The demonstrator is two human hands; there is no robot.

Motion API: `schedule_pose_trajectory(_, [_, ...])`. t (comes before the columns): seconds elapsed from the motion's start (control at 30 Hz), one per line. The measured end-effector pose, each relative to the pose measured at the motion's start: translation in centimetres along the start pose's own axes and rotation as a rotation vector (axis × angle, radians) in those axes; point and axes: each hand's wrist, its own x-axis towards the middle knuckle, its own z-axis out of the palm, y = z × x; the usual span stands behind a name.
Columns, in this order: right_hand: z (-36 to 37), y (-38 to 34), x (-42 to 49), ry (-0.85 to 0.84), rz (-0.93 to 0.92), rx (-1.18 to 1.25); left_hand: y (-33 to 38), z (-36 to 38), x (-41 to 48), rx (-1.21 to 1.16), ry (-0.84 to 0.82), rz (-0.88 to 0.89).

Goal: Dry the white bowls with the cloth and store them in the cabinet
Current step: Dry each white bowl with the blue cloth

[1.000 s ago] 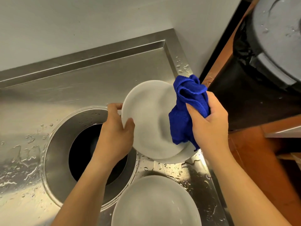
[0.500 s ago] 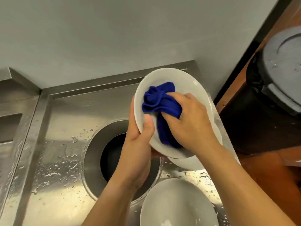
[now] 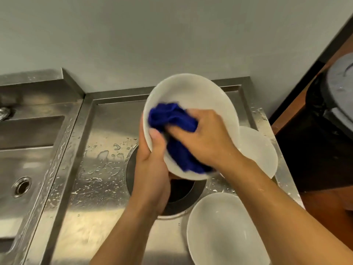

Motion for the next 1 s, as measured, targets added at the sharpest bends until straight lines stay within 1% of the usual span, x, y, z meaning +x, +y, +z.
schedule_pose_trajectory(0.03, [0.3,-0.2,-0.9,-0.165,0.038,-0.018,0.7,-0.9,0.2,0.018,0.031,0.023])
schedule_pose_trajectory(0.07, [-0.1,-0.1,-1.6,-0.289,0.043,-0.133,1.2,-1.7,0.3,0.034,0.047,0.048])
schedule_pose_trajectory(0.1, [-0.7,0.3,-1.8,-0.332,0.020,-0.277,1.7,-2.6,0.3,0.050,0.045,0.080])
schedule_pose_trajectory(0.13, [-1.5,1.0,-1.9,-0.294,-0.004,-0.424,2.0,-3.2,0.0,0.076,0.022,0.106])
schedule_pose_trajectory(0.2, [-2.7,1.4,-1.3,-0.078,0.019,-0.603,1.6,-3.6,-1.0,0.093,0.005,0.091])
schedule_pose_trajectory(0.27, [-1.9,0.3,-0.2,0.155,0.039,-0.608,0.6,-3.0,-2.1,0.031,0.031,0.019])
schedule_pose_trajectory(0.3, [-0.8,-0.4,0.0,0.212,0.019,-0.549,0.2,-2.5,-2.6,-0.011,0.034,-0.025])
schedule_pose_trajectory(0.33, [0.5,-1.0,0.1,0.224,-0.018,-0.448,0.0,-2.0,-2.9,-0.051,0.031,-0.062])
schedule_pose_trajectory(0.37, [1.5,-1.6,-0.2,0.185,-0.054,-0.334,0.0,-1.7,-2.9,-0.083,0.035,-0.077])
schedule_pose_trajectory(0.4, [2.1,-2.0,-0.7,0.097,-0.078,-0.234,0.0,-1.8,-2.8,-0.095,0.055,-0.075])
schedule_pose_trajectory(0.47, [2.0,-2.2,-2.1,-0.167,-0.067,-0.150,0.3,-2.5,-2.3,-0.058,0.097,-0.032])
schedule_pose_trajectory(0.5, [1.3,-2.0,-2.8,-0.290,-0.035,-0.181,0.5,-2.9,-2.1,-0.021,0.100,0.003])
schedule_pose_trajectory(0.53, [0.3,-1.5,-3.5,-0.381,-0.006,-0.264,0.5,-3.1,-2.2,0.022,0.090,0.036])
schedule_pose_trajectory(0.57, [-0.9,-0.9,-4.1,-0.400,-0.002,-0.384,0.5,-3.1,-2.4,0.057,0.077,0.057])
schedule_pose_trajectory(0.6, [-2.1,-0.3,-4.7,-0.356,-0.004,-0.502,0.2,-3.1,-2.5,0.087,0.066,0.068])
schedule_pose_trajectory(0.63, [-3.3,0.3,-5.3,-0.238,-0.005,-0.580,0.0,-3.1,-2.6,0.107,0.063,0.066])
schedule_pose_trajectory(0.67, [-4.5,0.8,-5.9,-0.075,-0.004,-0.594,-0.3,-3.0,-2.7,0.113,0.056,0.057])
schedule_pose_trajectory(0.7, [-5.8,1.1,-6.6,0.091,0.001,-0.505,-0.4,-2.7,-2.8,0.109,0.050,0.039])
schedule_pose_trajectory(0.73, [-6.7,1.1,-7.0,0.235,0.011,-0.345,-0.6,-2.5,-2.8,0.098,0.043,0.014])
schedule_pose_trajectory(0.8, [-8.2,1.1,-7.7,0.417,0.047,-0.064,-0.9,-1.9,-3.0,0.095,0.031,-0.033])
schedule_pose_trajectory(0.87, [-9.2,0.9,-8.2,0.519,0.053,0.106,-1.2,-1.2,-3.3,0.127,-0.007,-0.063])
schedule_pose_trajectory(0.9, [-9.6,0.6,-8.4,0.546,0.048,0.151,-1.4,-0.9,-3.6,0.148,-0.017,-0.081])
schedule_pose_trajectory(1.0, [-10.3,0.8,-9.2,0.559,0.046,0.185,-2.4,-0.4,-4.2,0.176,0.015,-0.153])
